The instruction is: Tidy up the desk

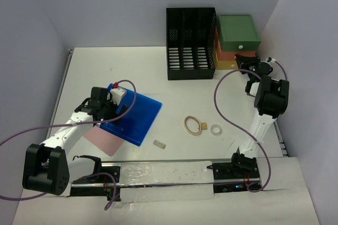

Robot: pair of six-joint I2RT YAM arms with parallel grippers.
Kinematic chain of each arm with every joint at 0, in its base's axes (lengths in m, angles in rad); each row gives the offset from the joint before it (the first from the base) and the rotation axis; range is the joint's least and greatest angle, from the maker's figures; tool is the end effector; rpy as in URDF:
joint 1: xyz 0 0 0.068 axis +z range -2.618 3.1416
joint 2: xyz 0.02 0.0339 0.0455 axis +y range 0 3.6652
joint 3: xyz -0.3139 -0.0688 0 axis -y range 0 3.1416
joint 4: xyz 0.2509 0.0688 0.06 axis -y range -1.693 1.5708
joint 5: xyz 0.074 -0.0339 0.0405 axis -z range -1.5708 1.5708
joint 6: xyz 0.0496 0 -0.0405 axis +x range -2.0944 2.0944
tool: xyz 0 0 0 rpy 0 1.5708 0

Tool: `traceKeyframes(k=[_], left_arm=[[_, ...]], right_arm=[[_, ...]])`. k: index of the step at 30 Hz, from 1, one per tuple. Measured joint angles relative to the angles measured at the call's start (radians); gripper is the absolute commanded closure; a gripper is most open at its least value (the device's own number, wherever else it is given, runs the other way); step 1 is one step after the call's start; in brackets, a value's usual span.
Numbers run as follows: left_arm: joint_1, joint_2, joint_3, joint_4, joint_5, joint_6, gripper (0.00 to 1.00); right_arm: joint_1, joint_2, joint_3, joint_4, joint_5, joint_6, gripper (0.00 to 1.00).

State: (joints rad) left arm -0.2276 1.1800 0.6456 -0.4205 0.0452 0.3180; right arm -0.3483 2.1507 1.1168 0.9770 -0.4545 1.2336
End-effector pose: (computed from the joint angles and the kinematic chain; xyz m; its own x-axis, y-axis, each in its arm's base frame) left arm 0.2121 -0.0514 0.2267 -0.6769 0.4774 -0.5603 0.4869 0.8612 0.1456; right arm 0.4683 -0.1469 0.1844 -0.1171 0.9446 -0.3067 0.0156 0.3106 0.9504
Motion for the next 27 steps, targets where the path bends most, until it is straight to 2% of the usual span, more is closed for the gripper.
traceKeyframes(k=[14, 21, 22, 23, 24, 27], left_arm=[[0.000, -0.001, 0.000, 0.005, 0.000, 0.000, 0.01], [0.000, -0.007, 0.000, 0.006, 0.000, 0.000, 0.01], [0.000, -0.010, 0.000, 0.006, 0.000, 0.000, 0.01], [0.000, -0.014, 0.000, 0.006, 0.000, 0.000, 0.01], [0.000, -0.017, 0.000, 0.006, 0.000, 0.000, 0.01], [0.000, -0.023, 0.000, 0.006, 0.001, 0.000, 0.01]], right_arm=[[-0.001, -0.154, -0.241, 0.059, 0.069, -0.034, 1.00], [-0.023, -0.306, -0.451, 0.093, 0.071, -0.062, 0.99], [-0.026, -0.326, -0.479, 0.094, 0.070, -0.069, 0.95], [-0.029, -0.341, -0.501, 0.094, 0.068, -0.075, 0.84], [-0.032, -0.351, -0.511, 0.094, 0.066, -0.080, 0.66], [-0.039, -0.357, -0.525, 0.092, 0.045, -0.098, 0.40]])
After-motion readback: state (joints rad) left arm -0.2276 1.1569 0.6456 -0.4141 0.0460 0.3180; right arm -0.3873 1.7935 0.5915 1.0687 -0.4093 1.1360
